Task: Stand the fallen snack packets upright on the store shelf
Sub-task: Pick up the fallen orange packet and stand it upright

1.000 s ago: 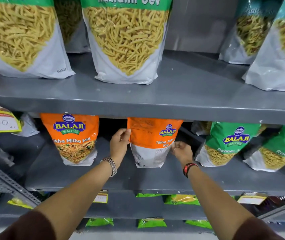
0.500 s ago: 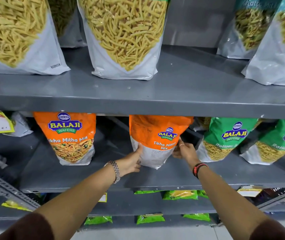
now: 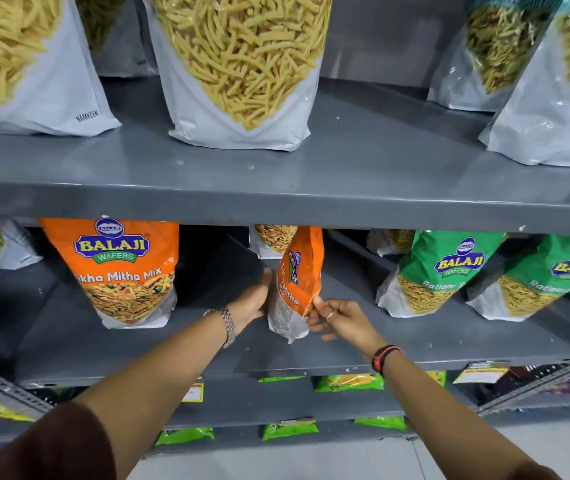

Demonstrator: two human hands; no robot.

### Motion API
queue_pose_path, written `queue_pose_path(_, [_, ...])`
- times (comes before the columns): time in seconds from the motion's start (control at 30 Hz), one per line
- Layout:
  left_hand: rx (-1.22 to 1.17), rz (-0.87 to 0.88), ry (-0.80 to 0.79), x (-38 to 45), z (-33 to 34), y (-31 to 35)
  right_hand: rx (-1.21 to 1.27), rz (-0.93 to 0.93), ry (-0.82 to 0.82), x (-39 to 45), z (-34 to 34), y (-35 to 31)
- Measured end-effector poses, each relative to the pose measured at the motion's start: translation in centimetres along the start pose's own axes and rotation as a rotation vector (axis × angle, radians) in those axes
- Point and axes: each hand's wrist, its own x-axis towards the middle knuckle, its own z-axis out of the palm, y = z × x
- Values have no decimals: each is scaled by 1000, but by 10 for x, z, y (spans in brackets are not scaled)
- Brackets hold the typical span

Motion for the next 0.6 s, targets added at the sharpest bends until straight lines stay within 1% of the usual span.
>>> queue_pose_path(0.07, [102,-24,58,-11,-7,-15,-62,7,79,4,-11,0])
queue_pose_path(0.1, [127,-34,61,-15,-10,-23,-61,11,129,8,-16,-1])
queue_pose_path(0.17, [156,-37,22,-25,-14,-37,14,28,221,20,-22,-7])
queue_pose_path(0.2, [166,-31,8,-29,-13,-42,71,39,238,26,-24,-13])
queue_pose_path(0.23, [157,-22,-2,-33,-9,-46,128,50,232,33,-24,-20])
queue_pose_path(0.3, [87,10,-8,-41,2,-50,198,60,165,44,-20,-36])
queue_pose_path(0.47, [-21,107,-34,-48,28,-51,216,74,0,56,-4,-58])
queue_pose_path(0.53, [-60,160,-15,-47,35,-51,260,74,-29,56,-2,-60])
queue_pose_path(0.6, [-103,194,30,-42,42,-48,275,40,-19,51,-4,-57])
